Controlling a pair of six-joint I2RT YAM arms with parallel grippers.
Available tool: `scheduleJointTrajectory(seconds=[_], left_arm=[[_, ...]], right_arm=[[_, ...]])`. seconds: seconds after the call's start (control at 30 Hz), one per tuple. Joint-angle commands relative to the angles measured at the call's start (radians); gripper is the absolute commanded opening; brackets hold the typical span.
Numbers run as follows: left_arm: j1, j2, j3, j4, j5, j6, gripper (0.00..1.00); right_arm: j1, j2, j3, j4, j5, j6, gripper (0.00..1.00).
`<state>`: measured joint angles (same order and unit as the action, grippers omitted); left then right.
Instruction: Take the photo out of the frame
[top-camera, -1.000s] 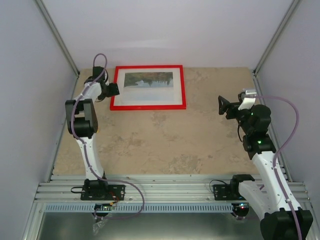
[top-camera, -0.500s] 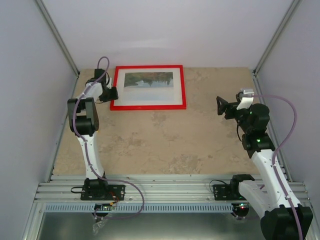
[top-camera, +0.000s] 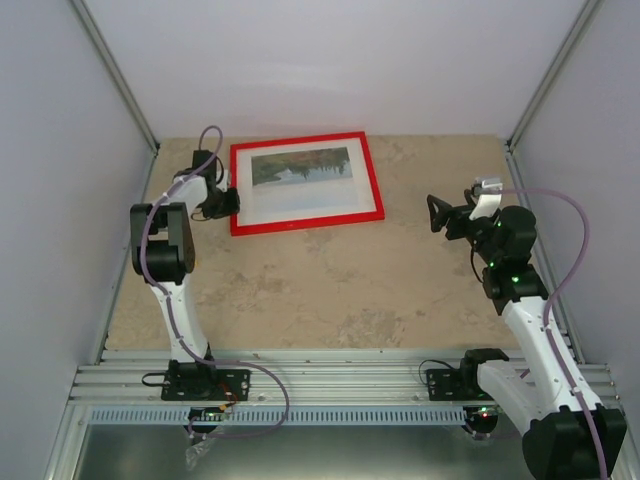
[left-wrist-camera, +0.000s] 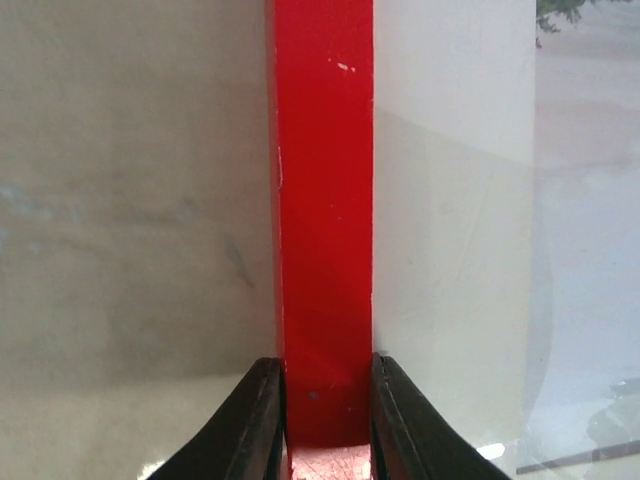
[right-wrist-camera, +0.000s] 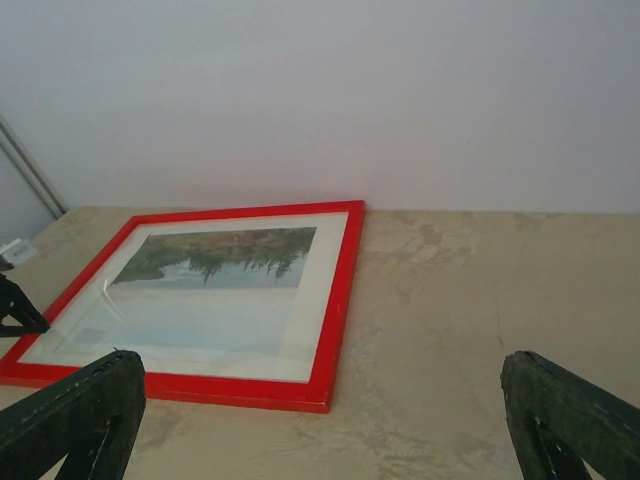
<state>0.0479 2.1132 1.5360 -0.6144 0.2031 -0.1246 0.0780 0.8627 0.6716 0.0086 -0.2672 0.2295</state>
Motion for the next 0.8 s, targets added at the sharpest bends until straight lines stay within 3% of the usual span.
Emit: scheduleJointTrajectory(seconds=[0.0,0.3,0.77], left_arm=[[-0.054,-0.092,-0.067,-0.028,0.023,-0.027,0.09],[-0.208,-0.258,-0.239,-0.024,-0.023,-0.116,0.06],[-0.320,-0.502,-0.524,0.048,-0.017,-0.250,0.05]], right_arm=[[0.011,0.010,0.007,0.014,-0.025,0.020,0.98],[0.014,0.011,0.008,-0.052,-0.041,0.047,0.98],[0.013,-0.024,-0.016,-0.144,-0.139,0.095,0.98]])
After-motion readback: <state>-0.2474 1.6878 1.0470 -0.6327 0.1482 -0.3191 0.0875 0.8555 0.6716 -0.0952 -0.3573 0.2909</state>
